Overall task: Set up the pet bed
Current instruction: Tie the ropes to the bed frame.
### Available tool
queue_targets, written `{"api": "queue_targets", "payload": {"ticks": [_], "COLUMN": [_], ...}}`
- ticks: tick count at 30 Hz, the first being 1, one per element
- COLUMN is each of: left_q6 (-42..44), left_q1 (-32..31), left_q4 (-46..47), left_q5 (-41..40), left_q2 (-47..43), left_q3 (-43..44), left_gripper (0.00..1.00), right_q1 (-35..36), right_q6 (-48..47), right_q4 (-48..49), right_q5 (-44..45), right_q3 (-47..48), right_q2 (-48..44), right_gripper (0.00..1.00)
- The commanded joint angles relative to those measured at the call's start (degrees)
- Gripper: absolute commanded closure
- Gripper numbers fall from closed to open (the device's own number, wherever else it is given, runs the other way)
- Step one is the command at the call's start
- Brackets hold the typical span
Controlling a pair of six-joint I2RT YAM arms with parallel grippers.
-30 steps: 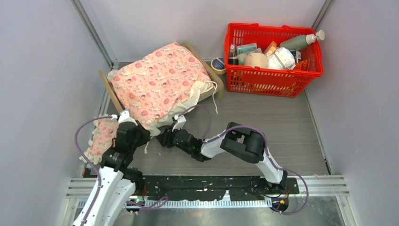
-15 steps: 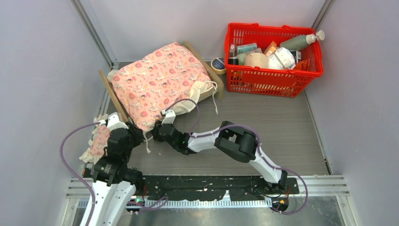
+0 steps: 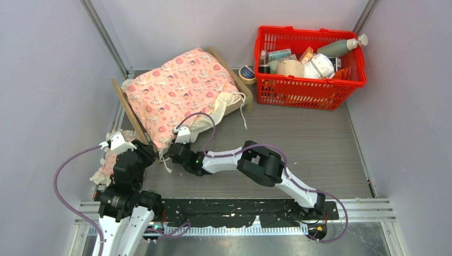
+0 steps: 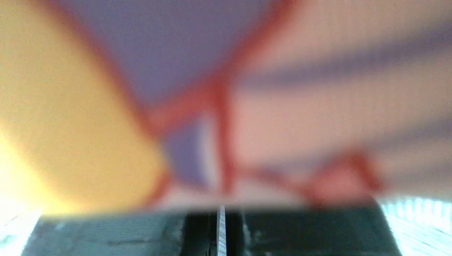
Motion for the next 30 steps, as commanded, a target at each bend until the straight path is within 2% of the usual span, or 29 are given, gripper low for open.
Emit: {"api": "queue_targets", "payload": {"ticks": [1, 6, 7, 11, 17, 21, 30], "left_q6": [2.03, 3.34, 3.42, 4.96, 7.27, 6.68, 7.35], "left_q1": [-0.13, -0.13, -0.13, -0.13, -0.12, -0.13, -0.13], "left_q4": [-0.17, -1.25, -1.47, -0.95, 2.97, 4.53, 9.06], "left_q5": [-1.39, 1.41, 2.19, 5.47, 10.55, 10.85, 8.47], "left_q2": [-0.07, -0.67, -0.76, -0.65, 2.39, 6.08, 10.16], "left_q3": [1.41, 0.35, -0.51, -3.65, -5.72, -6.68, -8.66], "left_gripper": [0.6, 0.64, 0.64, 0.68, 0.68, 0.68, 0.67], "right_q1": [1.2, 2.31, 2.54, 3.83, 4.16, 4.17, 3.93], "right_q6": [-1.09, -5.07, -5.79, -9.53, -8.68, -9.33, -12.39], "right_q4": [-1.38, 16.07, 21.0, 30.83, 34.62, 36.32, 42.93], "right_q5": [3.85, 1.67, 0.49, -0.82, -5.33, -9.31, -11.79], "right_q3": [-3.52, -17.44, -19.03, -24.52, -25.89, -25.3, -26.81], "right_q2": [-2.6, -8.87, -10.48, -13.61, -14.49, -14.13, -13.3], "right_gripper": [0.95, 0.95, 0.95, 0.95, 0.95, 0.95, 0.95]}}
